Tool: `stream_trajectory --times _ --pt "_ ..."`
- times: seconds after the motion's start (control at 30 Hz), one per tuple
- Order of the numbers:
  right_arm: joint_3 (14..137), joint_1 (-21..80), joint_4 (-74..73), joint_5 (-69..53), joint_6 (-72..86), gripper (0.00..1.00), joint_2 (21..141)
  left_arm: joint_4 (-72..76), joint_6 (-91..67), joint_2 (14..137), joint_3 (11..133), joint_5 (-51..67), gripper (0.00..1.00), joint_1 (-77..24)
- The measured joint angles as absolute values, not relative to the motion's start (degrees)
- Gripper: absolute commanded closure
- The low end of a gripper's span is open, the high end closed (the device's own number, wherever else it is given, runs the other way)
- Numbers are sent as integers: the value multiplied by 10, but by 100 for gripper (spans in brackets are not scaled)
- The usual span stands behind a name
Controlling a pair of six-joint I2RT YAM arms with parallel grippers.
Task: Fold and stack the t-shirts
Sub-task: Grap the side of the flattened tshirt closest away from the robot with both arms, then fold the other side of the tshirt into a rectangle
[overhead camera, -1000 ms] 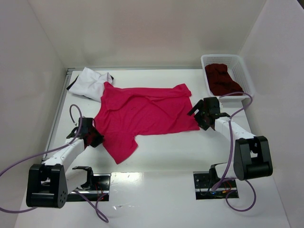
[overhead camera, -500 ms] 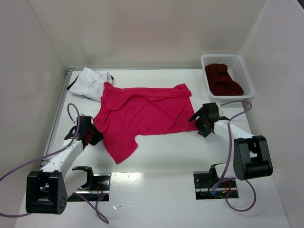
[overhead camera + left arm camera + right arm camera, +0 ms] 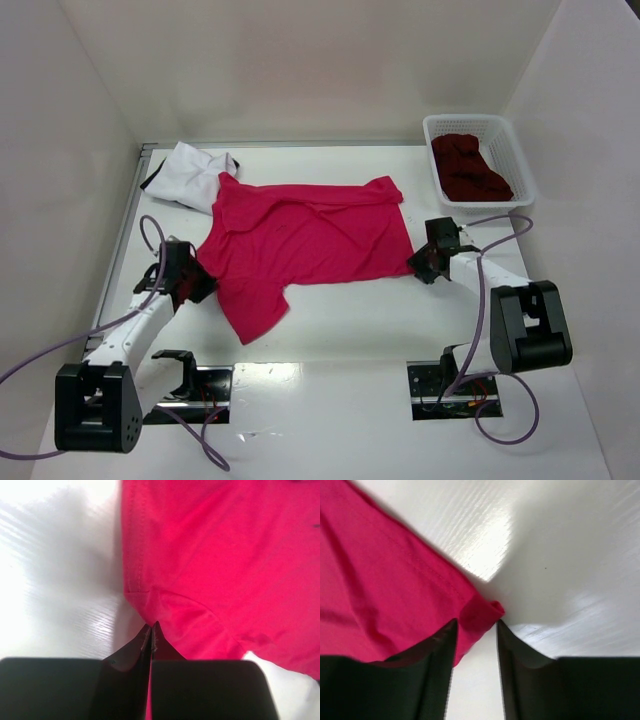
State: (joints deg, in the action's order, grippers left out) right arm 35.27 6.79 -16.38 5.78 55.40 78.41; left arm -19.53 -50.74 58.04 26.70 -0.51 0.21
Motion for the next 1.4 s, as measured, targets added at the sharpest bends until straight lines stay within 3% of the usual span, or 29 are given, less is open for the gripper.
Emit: stream_trajectory --times 0.13,0.17,0.23,0.37,0.6,1.1,1.4 --pt "361 68 -169 71 548 79 802 -197 -505 564 278 14 100 13" --pt "365 68 -170 73 547 89 806 -198 -503 562 282 17 100 15" --pt "373 68 -175 76 542 99 815 -198 -498 561 294 20 100 17" --pt "378 68 -182 83 541 100 814 -210 -492 559 321 31 100 27" --pt "359 67 -214 104 542 100 687 -228 -481 515 346 59 100 48" --pt "333 67 -267 101 553 100 572 -310 -485 391 361 72 100 48" --pt "373 67 -263 81 545 100 620 -289 -497 473 423 91 100 52"
